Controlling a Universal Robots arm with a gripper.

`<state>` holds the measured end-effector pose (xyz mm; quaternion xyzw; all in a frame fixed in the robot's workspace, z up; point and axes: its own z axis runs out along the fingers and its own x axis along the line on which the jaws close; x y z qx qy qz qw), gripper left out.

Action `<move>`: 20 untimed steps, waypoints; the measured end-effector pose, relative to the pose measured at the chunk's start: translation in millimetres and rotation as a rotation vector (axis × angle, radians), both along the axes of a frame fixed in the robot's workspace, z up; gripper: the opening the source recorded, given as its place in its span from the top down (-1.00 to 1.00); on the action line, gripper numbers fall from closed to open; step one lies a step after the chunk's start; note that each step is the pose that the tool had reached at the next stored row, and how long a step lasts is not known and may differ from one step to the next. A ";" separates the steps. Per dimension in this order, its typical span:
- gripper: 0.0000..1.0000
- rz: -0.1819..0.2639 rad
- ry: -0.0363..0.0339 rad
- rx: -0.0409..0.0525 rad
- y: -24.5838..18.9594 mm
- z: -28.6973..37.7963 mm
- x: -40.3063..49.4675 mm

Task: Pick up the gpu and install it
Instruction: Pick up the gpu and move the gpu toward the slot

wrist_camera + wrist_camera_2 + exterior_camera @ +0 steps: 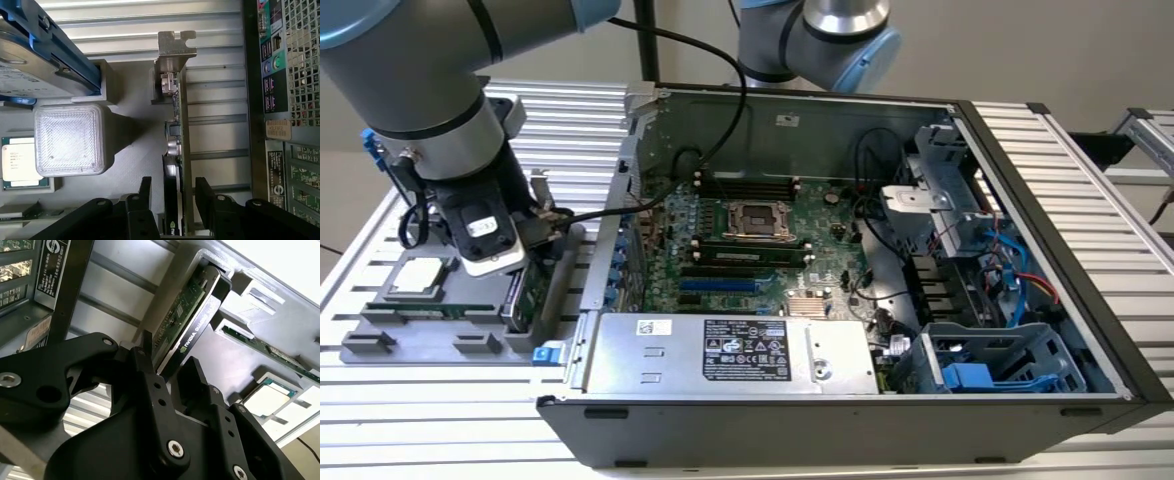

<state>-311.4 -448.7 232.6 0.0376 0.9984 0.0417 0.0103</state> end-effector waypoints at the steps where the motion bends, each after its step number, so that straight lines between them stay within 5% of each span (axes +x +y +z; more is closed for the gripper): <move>1: -1.00 0.000 0.0000 0.0000 0.0 0.0 0.0; 9: -1.00 0.000 0.0000 0.0000 0.0 0.0 -0.2; 10: 1.00 0.000 0.0000 0.0000 0.0 0.0 -0.2; 20: 1.00 0.000 0.0000 0.0000 0.0 0.0 -0.7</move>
